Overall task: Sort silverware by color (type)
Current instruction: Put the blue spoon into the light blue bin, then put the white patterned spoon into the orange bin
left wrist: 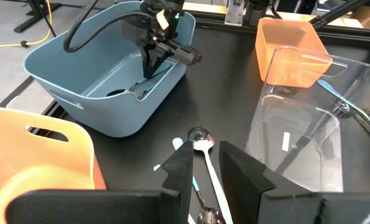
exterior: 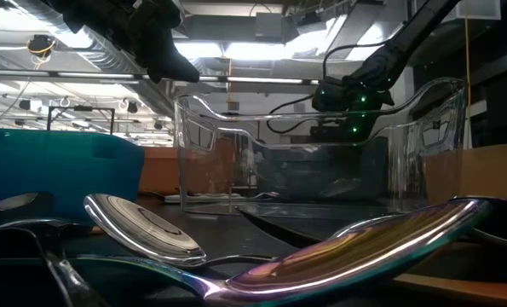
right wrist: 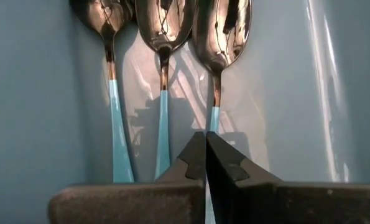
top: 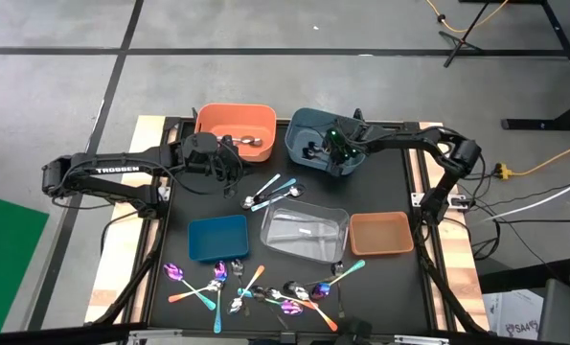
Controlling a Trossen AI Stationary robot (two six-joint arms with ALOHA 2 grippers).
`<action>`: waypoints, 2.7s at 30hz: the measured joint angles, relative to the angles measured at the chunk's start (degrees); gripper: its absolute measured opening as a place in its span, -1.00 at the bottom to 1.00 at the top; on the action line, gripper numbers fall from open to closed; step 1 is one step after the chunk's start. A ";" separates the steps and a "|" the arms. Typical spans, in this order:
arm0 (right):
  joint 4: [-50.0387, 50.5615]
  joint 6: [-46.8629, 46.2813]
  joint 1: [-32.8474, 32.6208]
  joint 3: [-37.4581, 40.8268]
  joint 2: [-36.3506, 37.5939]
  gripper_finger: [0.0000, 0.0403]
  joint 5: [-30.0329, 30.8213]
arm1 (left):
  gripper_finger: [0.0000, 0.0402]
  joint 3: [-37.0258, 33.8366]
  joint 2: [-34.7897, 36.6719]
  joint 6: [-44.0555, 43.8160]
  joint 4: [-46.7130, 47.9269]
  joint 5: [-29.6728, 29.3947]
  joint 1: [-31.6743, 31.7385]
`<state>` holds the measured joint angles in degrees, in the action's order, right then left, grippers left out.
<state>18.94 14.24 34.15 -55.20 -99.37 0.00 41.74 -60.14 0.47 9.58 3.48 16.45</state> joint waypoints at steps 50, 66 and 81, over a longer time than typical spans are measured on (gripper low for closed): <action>0.15 0.00 0.00 0.00 0.08 -0.42 0.01 | -0.64 0.00 0.00 0.11 0.00 0.00 0.00; 5.56 -0.77 0.00 0.00 7.81 -0.42 0.04 | -0.64 0.00 0.00 0.08 0.00 -0.02 0.02; 13.34 -0.90 0.00 0.00 15.16 -0.42 0.04 | -0.64 0.00 0.00 0.13 -7.72 -0.02 0.02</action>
<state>32.28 13.34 34.15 -55.20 -84.21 0.03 41.74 -60.14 0.60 1.87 3.46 16.47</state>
